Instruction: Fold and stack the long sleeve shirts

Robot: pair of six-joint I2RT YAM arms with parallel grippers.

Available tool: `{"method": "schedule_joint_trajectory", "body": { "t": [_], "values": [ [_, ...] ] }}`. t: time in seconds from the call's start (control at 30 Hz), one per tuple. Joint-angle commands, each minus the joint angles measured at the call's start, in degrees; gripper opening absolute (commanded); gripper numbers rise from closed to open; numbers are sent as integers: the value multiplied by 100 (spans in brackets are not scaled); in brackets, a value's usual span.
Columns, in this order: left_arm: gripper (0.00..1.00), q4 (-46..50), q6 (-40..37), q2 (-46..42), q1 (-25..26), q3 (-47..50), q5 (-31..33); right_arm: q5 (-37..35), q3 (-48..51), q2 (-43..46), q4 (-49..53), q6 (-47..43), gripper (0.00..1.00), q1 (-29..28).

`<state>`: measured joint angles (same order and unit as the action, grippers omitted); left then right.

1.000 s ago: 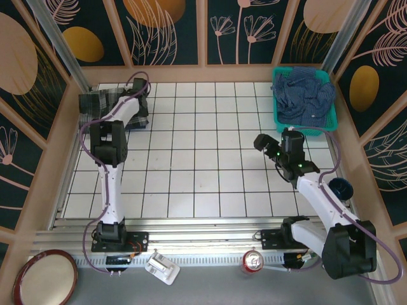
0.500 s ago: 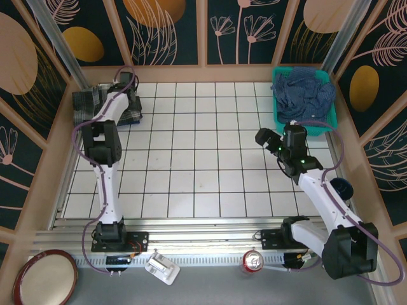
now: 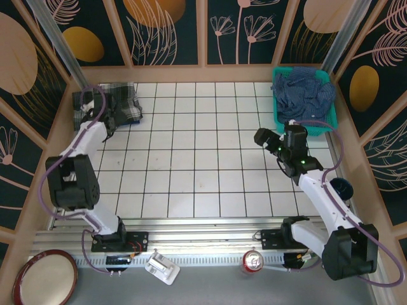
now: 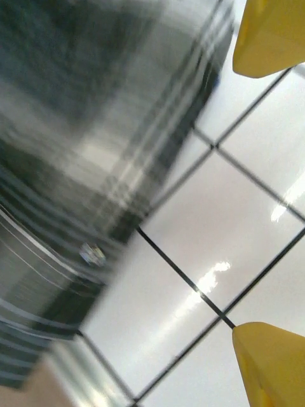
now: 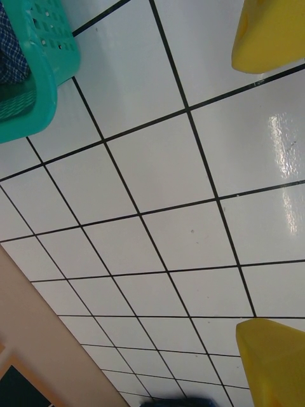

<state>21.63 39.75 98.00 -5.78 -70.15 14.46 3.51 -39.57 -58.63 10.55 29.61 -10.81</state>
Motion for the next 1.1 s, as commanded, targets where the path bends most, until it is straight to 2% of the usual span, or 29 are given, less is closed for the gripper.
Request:
{"method": "schedule_joint_trajectory", "body": {
  "t": [0.0, 0.13, 0.3, 0.53, 0.67, 0.73, 0.93, 1.0, 1.07],
  "values": [
    [98, -382, 710, 534, -437, 10, -375, 75, 137, 189, -38, -200, 99, 17],
    [99, -521, 651, 982, -499, -543, -146, 64, 299, 426, -7, -196, 99, 12],
    [98, -282, 628, 2189, -608, -1763, -102, -60, 391, 563, 47, -290, 99, 28],
    [98, 440, 491, 3410, -706, -3501, 142, -166, 257, 554, 261, -454, 99, 52],
    [98, 281, 395, 3077, -731, -3181, 184, -212, 231, 555, 296, -491, 99, 67],
    [99, 293, 336, 2821, -740, -2963, 410, -175, 209, 555, 267, -517, 99, 69],
    [99, 598, 42, 2146, -819, -2636, 681, -282, 208, 707, 221, -700, 99, 63],
    [99, 655, -148, 1683, -811, -2366, 455, -505, 188, 813, 66, -869, 99, 63],
    [99, 351, -261, 817, -745, -1563, 289, -1003, 267, 910, -368, -1136, 99, 65]
  ]
}}
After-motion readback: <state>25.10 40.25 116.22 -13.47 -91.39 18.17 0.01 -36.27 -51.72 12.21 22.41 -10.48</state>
